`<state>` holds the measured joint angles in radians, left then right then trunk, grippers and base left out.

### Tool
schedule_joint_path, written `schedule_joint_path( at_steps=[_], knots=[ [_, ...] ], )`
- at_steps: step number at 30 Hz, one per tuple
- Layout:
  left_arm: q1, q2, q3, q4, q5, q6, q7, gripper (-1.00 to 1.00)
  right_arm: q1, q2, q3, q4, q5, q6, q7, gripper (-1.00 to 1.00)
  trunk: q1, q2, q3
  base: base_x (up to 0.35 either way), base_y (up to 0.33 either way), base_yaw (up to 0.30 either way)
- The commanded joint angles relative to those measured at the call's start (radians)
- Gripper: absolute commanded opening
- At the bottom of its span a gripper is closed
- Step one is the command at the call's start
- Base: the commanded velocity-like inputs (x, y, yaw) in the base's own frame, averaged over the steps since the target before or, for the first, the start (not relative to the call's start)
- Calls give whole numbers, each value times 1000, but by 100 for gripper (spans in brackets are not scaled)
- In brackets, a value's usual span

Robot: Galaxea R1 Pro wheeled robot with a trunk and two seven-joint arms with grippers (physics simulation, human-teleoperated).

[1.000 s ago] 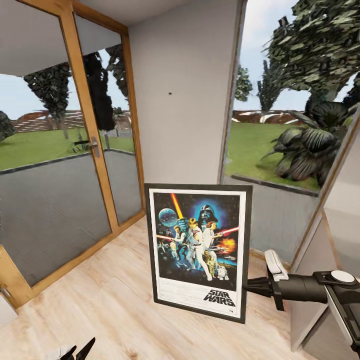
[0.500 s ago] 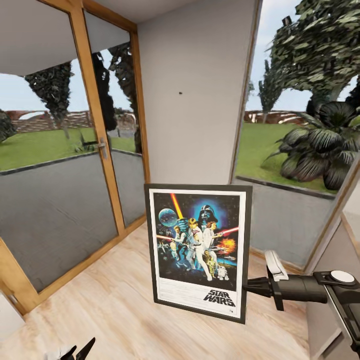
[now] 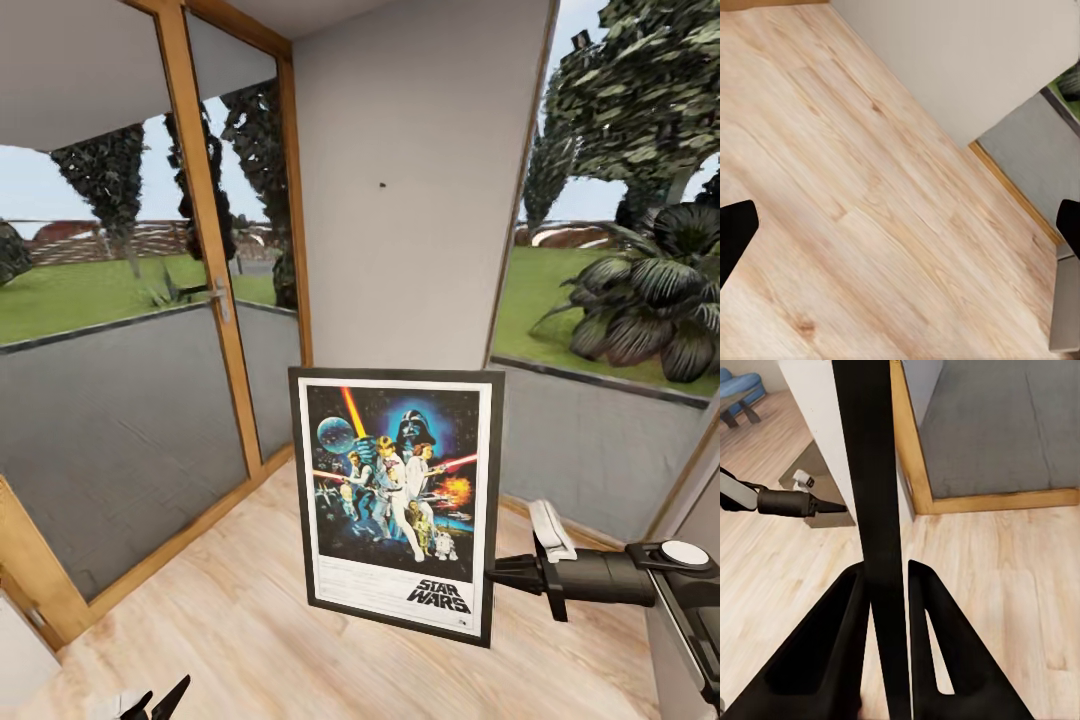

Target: Pick up the poster from the kitchen countertop and hang it on one of the wall nails in the kitchen.

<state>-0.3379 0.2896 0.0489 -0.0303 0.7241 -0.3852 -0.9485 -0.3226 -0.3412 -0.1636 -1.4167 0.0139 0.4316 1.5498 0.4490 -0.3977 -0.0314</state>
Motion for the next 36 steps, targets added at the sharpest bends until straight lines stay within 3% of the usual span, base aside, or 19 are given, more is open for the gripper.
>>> schedule_joint_path(
  at_steps=[1, 27, 36],
  knots=[
    [-1, 0, 5, 1, -5, -5, -3, 100, -1, 0, -1, -1, 1, 13, 6, -100, 1, -2, -2, 178, 277, 0],
    [-1, 0, 5, 1, -5, -5, -3, 100, -1, 0, -1, -1, 1, 13, 6, -100, 1, -2, -2, 178, 277, 0],
    [-1, 0, 5, 1, -5, -4, -3, 100, -1, 0, -1, -1, 1, 15, 6, -100, 1, -2, -2, 178, 277, -183]
  ],
)
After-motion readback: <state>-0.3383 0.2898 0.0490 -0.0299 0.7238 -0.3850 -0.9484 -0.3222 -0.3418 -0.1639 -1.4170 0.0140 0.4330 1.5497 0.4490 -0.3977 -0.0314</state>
